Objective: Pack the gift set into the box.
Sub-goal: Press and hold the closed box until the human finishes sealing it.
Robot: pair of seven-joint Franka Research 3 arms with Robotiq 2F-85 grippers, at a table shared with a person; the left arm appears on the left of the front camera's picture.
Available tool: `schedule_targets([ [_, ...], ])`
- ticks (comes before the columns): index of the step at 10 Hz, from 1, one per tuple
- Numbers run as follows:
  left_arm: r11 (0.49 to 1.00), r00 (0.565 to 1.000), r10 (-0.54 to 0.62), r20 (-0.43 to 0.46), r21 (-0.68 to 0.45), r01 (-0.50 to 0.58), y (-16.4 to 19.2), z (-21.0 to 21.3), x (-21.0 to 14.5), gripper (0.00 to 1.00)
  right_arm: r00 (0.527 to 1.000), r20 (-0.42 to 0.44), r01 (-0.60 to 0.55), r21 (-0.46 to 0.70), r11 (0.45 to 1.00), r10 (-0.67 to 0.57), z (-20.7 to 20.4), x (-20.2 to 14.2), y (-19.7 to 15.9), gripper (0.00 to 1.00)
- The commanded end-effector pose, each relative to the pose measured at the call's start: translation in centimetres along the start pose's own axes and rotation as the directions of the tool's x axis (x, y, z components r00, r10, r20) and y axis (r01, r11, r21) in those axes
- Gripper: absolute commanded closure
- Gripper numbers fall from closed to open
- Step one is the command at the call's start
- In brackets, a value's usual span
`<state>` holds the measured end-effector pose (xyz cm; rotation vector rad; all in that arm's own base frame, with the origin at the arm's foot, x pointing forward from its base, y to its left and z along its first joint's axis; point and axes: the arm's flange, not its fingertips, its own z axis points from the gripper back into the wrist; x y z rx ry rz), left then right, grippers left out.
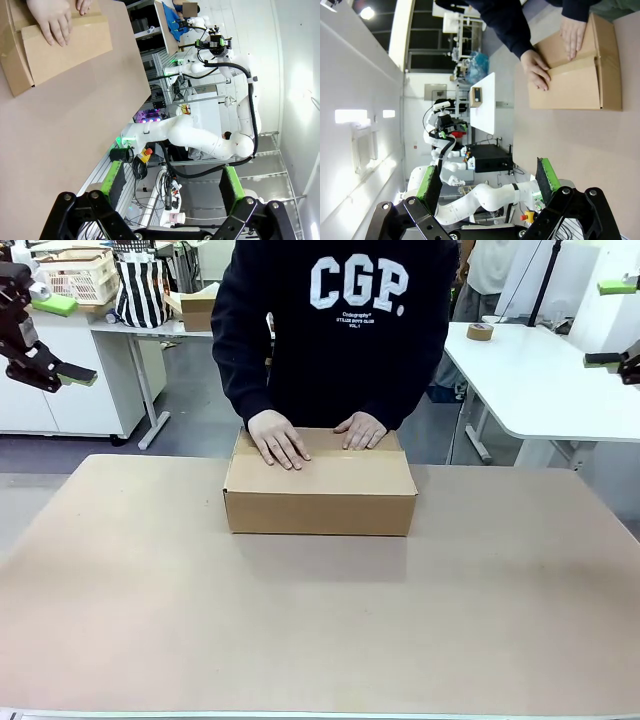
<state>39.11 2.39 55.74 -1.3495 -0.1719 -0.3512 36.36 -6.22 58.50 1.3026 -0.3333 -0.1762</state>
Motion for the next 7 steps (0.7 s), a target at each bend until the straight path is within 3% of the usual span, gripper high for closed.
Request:
schedule_targets([
  [1, 1.000, 1.000, 0.011, 0.001, 0.004, -0.011, 0.00, -0.12, -0.36, 0.00, 1.000, 0.002, 0.015, 0.022, 1.000, -0.015, -0.06, -0.04, 0.36, 0.00],
  [7, 1.000, 1.000, 0.011, 0.001, 0.004, -0.011, 0.00, -0.12, -0.36, 0.00, 1.000, 0.002, 0.015, 0.022, 1.000, -0.015, -0.06, -0.04, 0.36, 0.00],
])
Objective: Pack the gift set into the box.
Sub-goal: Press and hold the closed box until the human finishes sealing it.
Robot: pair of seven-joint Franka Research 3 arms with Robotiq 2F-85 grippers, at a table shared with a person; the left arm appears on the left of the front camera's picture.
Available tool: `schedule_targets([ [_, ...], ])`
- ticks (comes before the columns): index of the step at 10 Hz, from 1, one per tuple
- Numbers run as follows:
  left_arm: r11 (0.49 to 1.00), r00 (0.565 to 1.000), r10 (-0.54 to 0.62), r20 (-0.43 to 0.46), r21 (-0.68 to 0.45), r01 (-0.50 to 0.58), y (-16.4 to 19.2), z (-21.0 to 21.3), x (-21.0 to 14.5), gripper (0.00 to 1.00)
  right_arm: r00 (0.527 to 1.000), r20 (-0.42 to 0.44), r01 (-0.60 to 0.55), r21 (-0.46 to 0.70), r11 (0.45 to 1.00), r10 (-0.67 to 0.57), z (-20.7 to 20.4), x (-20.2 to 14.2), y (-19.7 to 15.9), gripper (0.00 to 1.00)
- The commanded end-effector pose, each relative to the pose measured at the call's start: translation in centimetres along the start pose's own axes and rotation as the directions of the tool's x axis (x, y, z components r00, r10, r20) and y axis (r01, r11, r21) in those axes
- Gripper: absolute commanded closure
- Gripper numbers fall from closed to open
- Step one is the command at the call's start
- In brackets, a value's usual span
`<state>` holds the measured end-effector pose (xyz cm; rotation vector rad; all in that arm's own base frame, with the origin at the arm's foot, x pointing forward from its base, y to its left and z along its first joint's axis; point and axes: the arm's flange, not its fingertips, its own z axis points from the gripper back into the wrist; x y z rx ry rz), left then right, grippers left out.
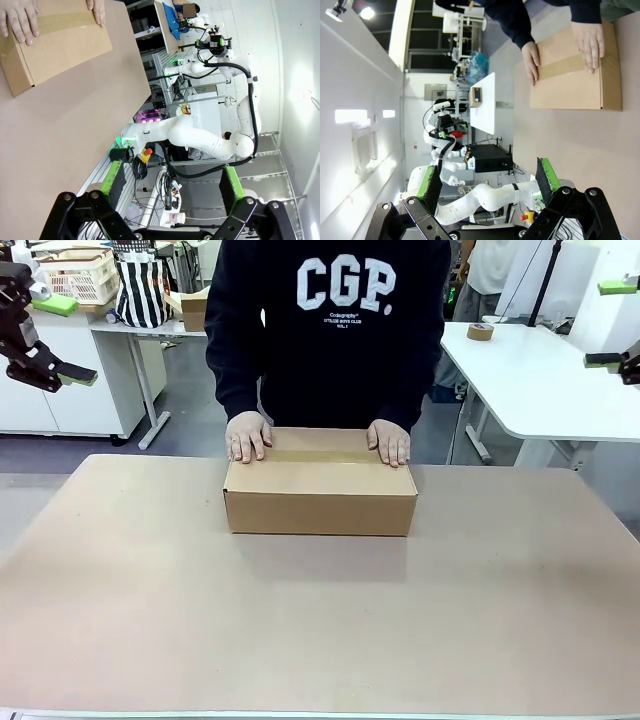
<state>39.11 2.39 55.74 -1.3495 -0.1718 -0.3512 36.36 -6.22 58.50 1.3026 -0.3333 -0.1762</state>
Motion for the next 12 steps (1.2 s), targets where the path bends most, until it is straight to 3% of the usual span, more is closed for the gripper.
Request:
schedule_targets([
  [1, 1.000, 1.000, 0.011, 0.001, 0.004, -0.011, 0.00, -0.11, -0.36, 0.00, 1.000, 0.002, 0.015, 0.022, 1.000, -0.015, -0.06, -0.04, 0.36, 0.00],
  [12, 1.000, 1.000, 0.011, 0.001, 0.004, -0.011, 0.00, -0.11, -0.36, 0.00, 1.000, 0.002, 0.015, 0.022, 1.000, -0.015, -0.06, -0.04, 0.36, 0.00],
])
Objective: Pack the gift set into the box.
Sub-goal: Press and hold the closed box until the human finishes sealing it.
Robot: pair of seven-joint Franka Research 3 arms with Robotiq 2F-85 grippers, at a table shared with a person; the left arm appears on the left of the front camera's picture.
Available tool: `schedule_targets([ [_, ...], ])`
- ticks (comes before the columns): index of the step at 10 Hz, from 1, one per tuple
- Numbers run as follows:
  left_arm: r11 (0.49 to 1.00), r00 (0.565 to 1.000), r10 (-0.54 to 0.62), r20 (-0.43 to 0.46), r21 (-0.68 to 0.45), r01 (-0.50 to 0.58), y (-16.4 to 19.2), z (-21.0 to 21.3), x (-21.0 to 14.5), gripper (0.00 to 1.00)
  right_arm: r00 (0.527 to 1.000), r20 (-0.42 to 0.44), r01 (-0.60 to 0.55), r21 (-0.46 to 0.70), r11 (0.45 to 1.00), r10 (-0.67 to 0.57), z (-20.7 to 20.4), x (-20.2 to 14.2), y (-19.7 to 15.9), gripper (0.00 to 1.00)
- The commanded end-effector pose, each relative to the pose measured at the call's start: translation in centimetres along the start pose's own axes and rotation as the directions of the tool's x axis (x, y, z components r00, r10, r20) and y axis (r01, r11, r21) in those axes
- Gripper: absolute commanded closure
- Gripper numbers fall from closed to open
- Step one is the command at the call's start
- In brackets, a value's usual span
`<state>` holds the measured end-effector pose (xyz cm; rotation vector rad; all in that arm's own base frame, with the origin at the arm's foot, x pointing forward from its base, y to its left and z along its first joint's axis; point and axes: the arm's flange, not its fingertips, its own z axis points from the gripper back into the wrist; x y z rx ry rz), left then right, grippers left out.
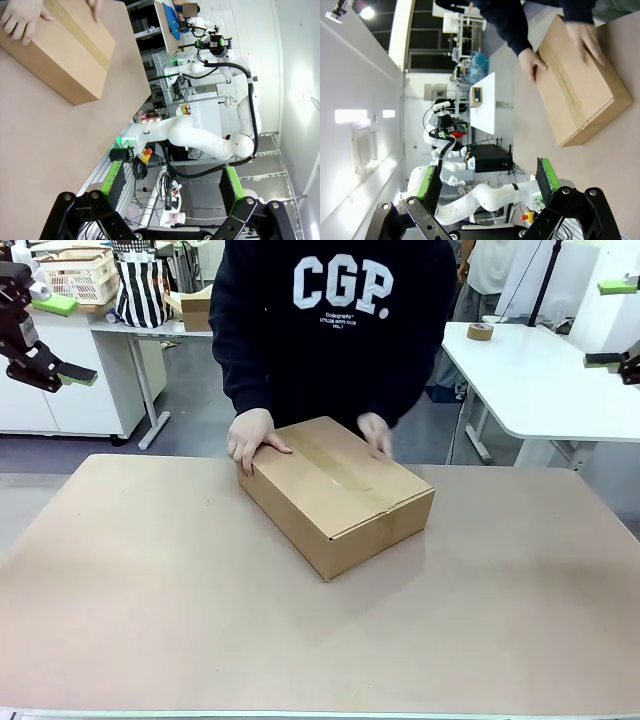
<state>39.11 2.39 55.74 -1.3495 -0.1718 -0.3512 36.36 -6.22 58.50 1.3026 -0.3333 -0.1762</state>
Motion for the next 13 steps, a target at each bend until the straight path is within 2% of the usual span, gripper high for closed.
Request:
schedule_targets([
  [1, 1.000, 1.000, 0.011, 0.001, 0.004, -0.011, 0.00, -0.11, -0.36, 0.00, 1.000, 0.002, 0.015, 0.022, 1.000, -0.015, -0.06, -0.04, 0.36, 0.00],
  [13, 1.000, 1.000, 0.011, 0.001, 0.004, -0.011, 0.00, -0.11, -0.36, 0.00, 1.000, 0.002, 0.015, 0.022, 1.000, -0.015, -0.06, -0.04, 0.36, 0.00],
])
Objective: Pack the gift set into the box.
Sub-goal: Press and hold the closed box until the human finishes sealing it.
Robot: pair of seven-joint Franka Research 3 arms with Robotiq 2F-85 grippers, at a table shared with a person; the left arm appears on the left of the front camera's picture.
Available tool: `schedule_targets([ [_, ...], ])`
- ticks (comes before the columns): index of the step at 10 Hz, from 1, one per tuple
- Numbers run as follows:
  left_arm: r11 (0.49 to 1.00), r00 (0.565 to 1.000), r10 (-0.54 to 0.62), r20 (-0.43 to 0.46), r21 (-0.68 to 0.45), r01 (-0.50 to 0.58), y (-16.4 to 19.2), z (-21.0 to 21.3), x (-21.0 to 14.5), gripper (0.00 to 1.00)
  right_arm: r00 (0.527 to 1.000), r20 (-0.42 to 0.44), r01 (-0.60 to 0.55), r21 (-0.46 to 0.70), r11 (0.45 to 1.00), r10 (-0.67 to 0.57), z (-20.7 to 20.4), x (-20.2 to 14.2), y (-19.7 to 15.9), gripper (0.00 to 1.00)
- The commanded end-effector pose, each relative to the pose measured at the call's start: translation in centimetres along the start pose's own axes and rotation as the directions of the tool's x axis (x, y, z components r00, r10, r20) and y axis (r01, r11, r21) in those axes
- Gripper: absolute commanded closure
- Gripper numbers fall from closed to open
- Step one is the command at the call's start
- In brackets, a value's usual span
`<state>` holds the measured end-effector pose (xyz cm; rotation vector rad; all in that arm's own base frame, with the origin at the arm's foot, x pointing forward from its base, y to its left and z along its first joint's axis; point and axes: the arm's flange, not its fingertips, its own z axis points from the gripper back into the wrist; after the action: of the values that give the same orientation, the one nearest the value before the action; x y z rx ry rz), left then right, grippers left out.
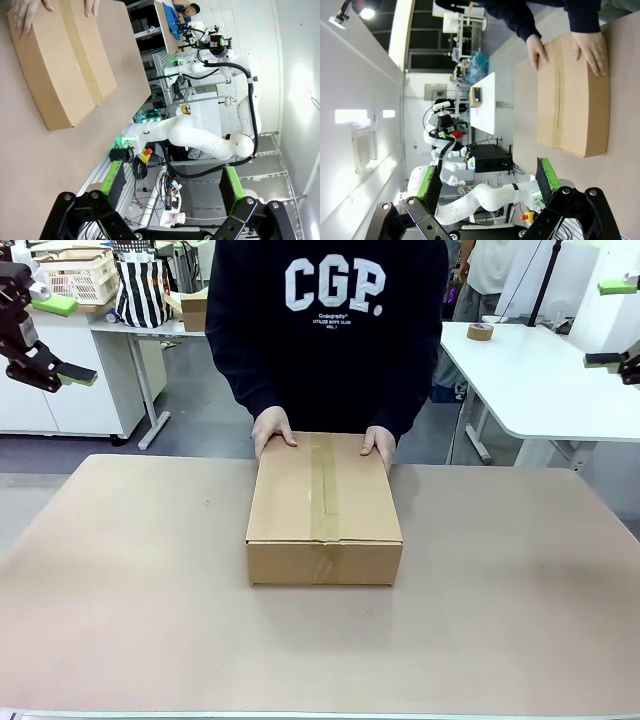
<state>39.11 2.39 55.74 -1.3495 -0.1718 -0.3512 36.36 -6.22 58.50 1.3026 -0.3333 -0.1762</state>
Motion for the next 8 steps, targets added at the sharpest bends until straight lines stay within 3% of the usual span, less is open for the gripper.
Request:
schedule_targets([
  [1, 1.000, 1.000, 0.011, 0.001, 0.004, -0.011, 0.00, -0.11, -0.36, 0.00, 1.000, 0.002, 0.015, 0.022, 1.000, -0.015, -0.06, -0.04, 0.37, 0.00],
  [8, 1.000, 1.000, 0.011, 0.001, 0.004, -0.011, 0.00, -0.11, -0.36, 0.00, 1.000, 0.002, 0.015, 0.022, 1.000, -0.015, -0.06, -0.04, 0.37, 0.00],
])
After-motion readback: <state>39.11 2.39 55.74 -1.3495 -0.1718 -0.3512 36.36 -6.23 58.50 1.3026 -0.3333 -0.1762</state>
